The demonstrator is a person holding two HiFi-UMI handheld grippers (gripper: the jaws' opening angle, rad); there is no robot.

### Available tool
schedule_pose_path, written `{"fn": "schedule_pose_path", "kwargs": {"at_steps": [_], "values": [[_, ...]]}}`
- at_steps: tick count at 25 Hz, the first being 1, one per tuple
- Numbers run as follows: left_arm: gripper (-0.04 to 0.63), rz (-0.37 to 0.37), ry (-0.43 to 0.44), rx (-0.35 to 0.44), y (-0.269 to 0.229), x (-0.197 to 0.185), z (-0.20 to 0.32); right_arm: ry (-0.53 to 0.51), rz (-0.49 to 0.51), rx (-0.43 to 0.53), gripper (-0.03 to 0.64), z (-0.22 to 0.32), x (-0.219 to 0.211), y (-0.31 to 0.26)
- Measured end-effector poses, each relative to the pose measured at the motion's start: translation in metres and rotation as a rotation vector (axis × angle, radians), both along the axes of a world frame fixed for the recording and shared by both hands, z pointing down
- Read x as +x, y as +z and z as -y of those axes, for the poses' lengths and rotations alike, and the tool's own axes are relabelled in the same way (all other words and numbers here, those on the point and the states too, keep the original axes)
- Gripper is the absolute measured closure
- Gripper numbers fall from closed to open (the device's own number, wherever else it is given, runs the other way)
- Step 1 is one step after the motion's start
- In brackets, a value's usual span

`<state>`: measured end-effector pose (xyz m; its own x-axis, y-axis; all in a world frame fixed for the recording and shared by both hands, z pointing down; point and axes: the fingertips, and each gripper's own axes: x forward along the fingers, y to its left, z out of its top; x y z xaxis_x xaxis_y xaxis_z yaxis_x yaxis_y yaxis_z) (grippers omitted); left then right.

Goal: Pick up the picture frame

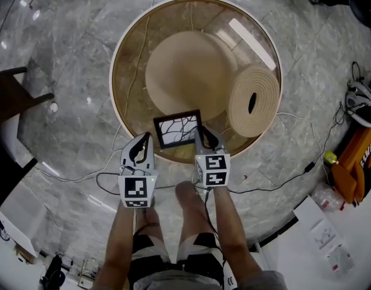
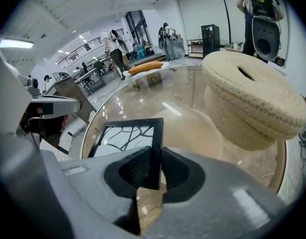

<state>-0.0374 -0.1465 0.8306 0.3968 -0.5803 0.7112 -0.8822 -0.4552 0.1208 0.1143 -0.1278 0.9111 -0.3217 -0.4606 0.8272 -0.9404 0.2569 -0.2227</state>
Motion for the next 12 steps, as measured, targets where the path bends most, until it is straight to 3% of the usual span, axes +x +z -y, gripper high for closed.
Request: {"fn": "schedule_pose_path", "kwargs": {"at_steps": [12], "values": [[0.577, 0.003, 0.015, 0.03, -0.02, -0.009, -0.004, 0.043, -0.043, 0.018, 0.552, -0.005, 0.005, -0.014]]}}
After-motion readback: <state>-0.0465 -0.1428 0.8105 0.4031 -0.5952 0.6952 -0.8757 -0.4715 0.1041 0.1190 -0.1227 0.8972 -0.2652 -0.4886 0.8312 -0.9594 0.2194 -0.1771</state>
